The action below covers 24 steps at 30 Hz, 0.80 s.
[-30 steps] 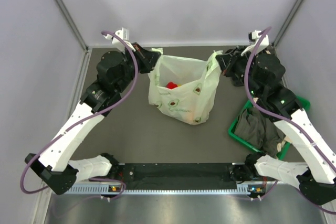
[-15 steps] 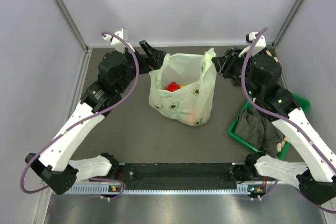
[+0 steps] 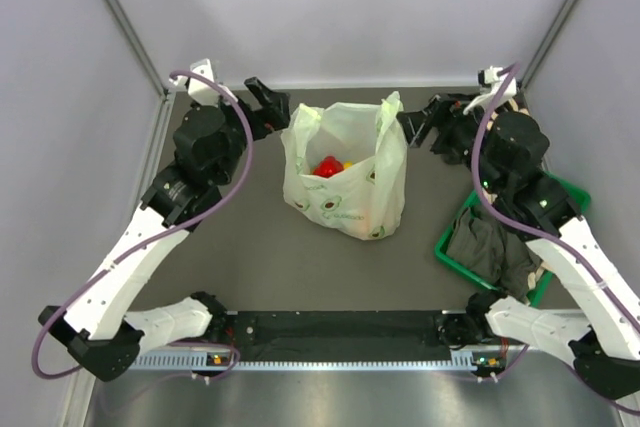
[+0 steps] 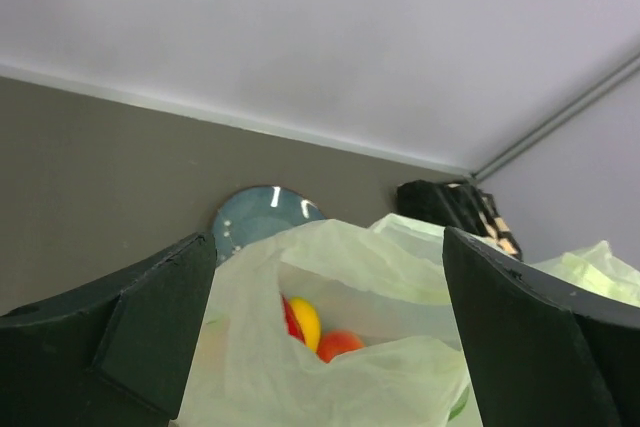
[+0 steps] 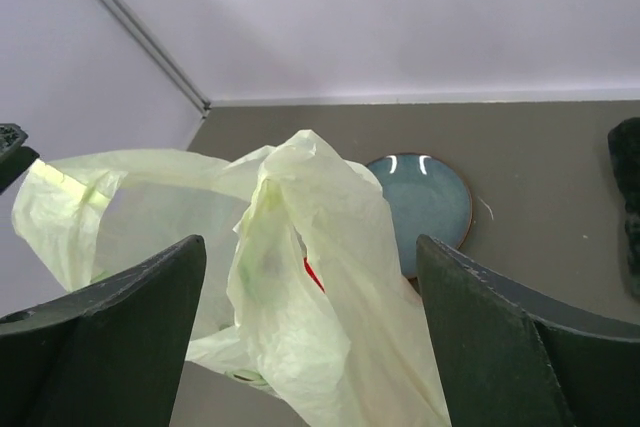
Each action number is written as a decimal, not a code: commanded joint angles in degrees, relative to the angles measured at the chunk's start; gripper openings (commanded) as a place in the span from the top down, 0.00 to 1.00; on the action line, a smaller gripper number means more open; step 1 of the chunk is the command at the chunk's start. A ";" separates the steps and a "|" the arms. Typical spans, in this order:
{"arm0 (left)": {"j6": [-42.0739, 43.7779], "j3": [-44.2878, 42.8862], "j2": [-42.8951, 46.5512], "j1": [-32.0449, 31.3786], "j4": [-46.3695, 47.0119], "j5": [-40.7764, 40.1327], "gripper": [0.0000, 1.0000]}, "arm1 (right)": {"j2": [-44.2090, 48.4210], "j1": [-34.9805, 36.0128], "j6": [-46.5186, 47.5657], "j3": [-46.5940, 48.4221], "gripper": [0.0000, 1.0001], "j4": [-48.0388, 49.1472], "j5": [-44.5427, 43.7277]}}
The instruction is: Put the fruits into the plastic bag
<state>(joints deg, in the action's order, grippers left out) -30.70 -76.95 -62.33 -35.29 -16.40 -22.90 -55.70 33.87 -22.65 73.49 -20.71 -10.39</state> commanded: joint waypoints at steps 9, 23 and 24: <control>-1.55 -7.87 -7.02 19.35 -12.34 3.19 0.01 | 1.65 -19.95 -1.78 5.35 0.12 -7.23 7.05; 1.52 -0.84 -2.54 28.96 -16.03 6.73 0.01 | 4.55 -39.49 2.35 -5.29 0.10 -15.68 5.21; 1.43 -0.66 -2.54 28.96 -16.20 6.11 0.01 | 4.81 -39.58 2.44 -5.64 0.10 -15.59 5.03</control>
<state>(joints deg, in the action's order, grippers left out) -30.55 -78.13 -67.33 -6.55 -32.45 -15.86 -53.10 -4.16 -21.93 69.17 -35.59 -4.40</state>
